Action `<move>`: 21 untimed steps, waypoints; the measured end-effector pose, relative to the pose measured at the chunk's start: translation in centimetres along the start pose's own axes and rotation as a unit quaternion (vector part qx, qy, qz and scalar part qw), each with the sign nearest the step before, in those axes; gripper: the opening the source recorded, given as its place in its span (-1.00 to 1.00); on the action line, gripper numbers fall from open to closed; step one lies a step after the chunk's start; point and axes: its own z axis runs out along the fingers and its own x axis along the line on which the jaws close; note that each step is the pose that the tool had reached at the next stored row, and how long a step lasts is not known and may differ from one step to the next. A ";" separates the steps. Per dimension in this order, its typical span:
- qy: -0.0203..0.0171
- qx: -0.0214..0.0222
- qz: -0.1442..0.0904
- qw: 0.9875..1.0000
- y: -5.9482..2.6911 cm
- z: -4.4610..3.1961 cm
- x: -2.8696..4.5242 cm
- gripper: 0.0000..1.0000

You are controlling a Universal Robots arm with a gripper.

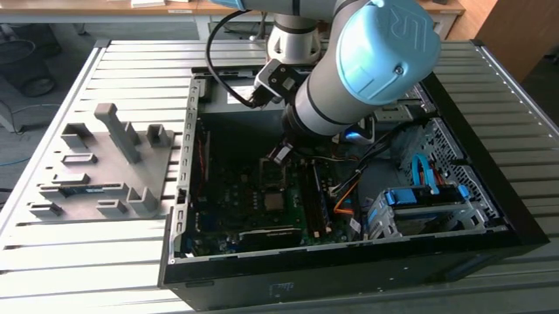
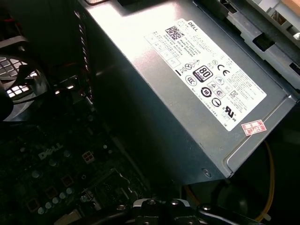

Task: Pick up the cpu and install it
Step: 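Close the cpu cover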

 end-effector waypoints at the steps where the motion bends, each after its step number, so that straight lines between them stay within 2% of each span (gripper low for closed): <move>1: 0.000 0.000 0.000 1.000 -0.03 -0.02 0.04 -0.80; 21: 0.000 0.000 0.000 1.000 -0.12 -0.39 0.29 -0.80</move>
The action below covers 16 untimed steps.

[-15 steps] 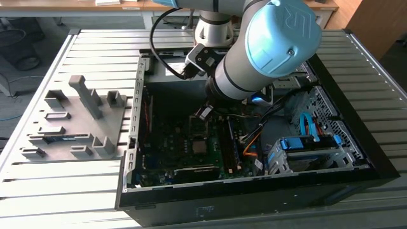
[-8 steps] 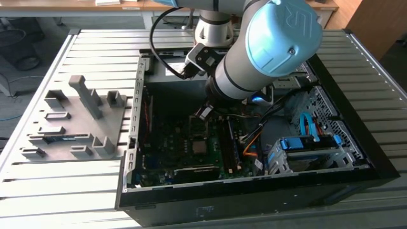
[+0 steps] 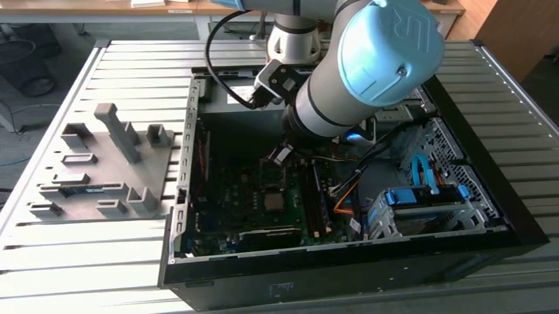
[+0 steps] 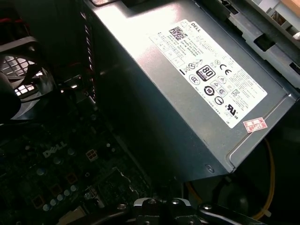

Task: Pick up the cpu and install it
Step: 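Close the cpu cover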

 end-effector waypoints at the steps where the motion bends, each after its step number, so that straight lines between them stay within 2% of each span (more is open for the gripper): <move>1: 0.000 0.000 0.000 1.000 0.01 -0.03 0.00 -0.80; 13: 0.000 0.000 0.000 1.000 0.01 -0.24 0.06 -0.80; 16: 0.001 -0.003 0.001 1.000 -0.35 -0.22 -0.13 -0.80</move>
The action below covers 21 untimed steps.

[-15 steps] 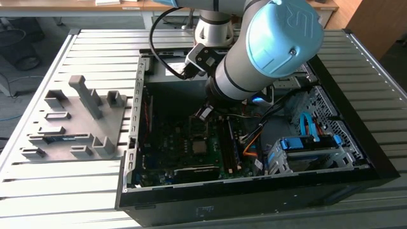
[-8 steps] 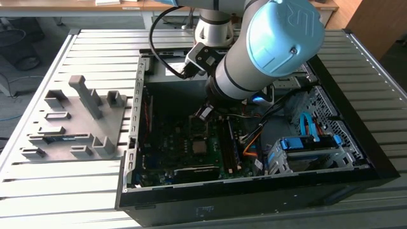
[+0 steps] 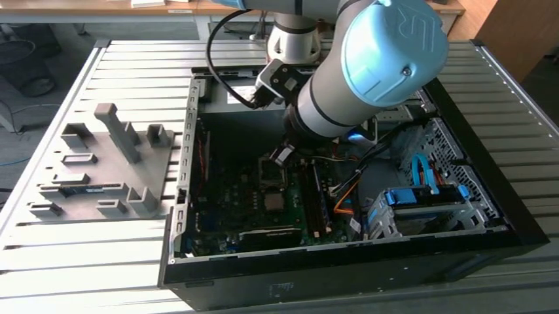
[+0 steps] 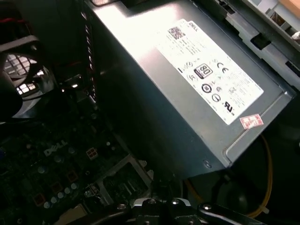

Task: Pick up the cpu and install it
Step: 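Close the cpu cover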

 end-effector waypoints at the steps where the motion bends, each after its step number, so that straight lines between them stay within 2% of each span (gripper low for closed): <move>1: 0.001 -0.001 0.001 1.000 -0.24 0.05 -0.13 -0.80; 5: 0.002 -0.002 0.002 1.000 -1.18 0.44 -0.57 -0.80; 6: 0.002 -0.002 0.003 1.000 -1.29 0.51 -0.66 -0.80; 8: 0.007 0.004 0.007 1.000 -1.36 0.59 -0.73 -0.80; 11: 0.009 0.006 0.008 1.000 -1.37 0.59 -0.74 -0.80; 13: 0.021 0.017 0.012 1.000 -1.35 0.59 -0.74 -0.80; 16: 0.037 0.038 0.019 0.998 -1.35 0.60 -0.74 -0.80; 19: 0.054 0.060 0.025 0.996 -1.34 0.60 -0.75 -0.80; 20: 0.061 0.066 0.028 0.996 -1.34 0.61 -0.76 -0.80; 21: 0.065 0.071 0.030 0.995 -1.33 0.61 -0.77 -0.80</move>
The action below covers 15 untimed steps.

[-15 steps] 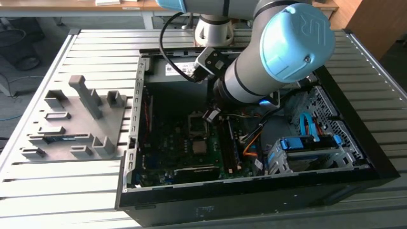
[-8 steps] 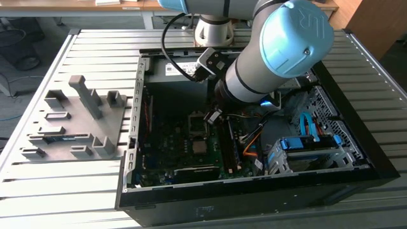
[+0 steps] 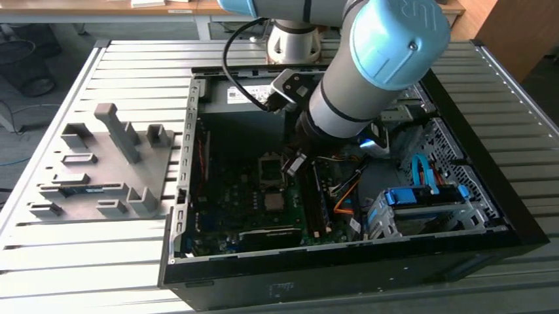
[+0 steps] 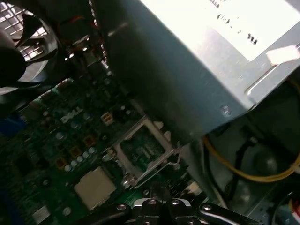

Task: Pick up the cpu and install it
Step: 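Close the cpu cover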

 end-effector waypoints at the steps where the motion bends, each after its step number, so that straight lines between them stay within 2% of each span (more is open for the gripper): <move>1: 0.003 0.002 0.001 1.000 0.00 0.00 -0.01 -0.80; 5: 0.008 0.007 0.003 1.000 0.01 0.00 -0.01 -0.80; 9: 0.008 0.007 0.003 1.000 0.01 0.00 -0.01 -0.80; 10: 0.007 0.008 0.002 1.000 0.01 0.01 0.00 -0.80; 15: -0.011 0.032 -0.004 0.999 -0.03 0.11 0.00 -0.80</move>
